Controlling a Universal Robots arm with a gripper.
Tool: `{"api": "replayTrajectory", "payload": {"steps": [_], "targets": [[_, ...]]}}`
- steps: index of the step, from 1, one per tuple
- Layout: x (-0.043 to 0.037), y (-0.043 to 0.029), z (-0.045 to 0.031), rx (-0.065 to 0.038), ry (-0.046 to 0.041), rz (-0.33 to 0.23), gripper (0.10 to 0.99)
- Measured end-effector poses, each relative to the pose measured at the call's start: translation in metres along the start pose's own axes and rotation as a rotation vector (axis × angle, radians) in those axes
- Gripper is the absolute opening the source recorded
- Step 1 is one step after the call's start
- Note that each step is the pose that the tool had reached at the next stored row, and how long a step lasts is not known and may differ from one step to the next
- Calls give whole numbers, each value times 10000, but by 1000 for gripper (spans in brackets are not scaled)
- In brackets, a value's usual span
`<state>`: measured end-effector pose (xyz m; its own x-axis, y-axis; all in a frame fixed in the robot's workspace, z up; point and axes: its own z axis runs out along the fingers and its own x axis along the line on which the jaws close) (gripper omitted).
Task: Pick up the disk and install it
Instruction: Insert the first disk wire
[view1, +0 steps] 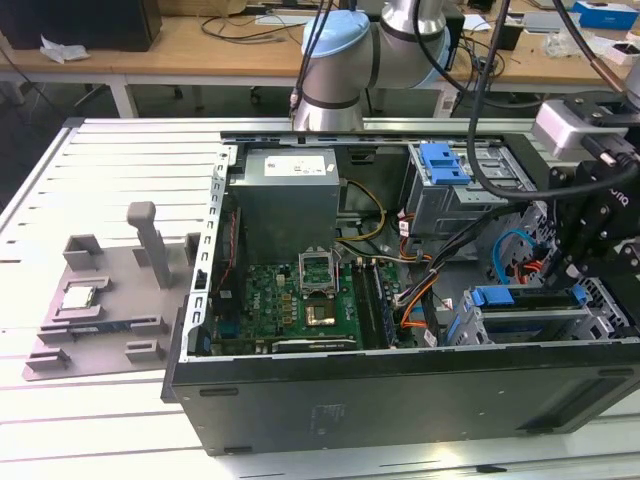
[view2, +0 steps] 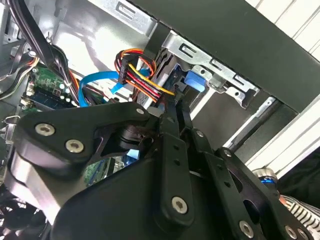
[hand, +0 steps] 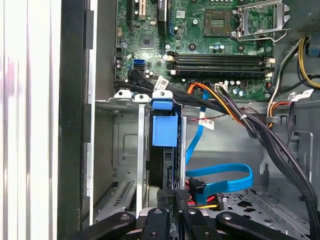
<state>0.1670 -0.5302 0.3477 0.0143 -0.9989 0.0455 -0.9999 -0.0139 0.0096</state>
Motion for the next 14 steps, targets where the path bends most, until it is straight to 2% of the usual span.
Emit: {"api": "replayTrajectory", "payload": {"steps": [11, 14], "targets": [[-13, 18, 46, 8, 1, -163, 169], [-15, 26, 97, 7, 3, -163, 169]]}}
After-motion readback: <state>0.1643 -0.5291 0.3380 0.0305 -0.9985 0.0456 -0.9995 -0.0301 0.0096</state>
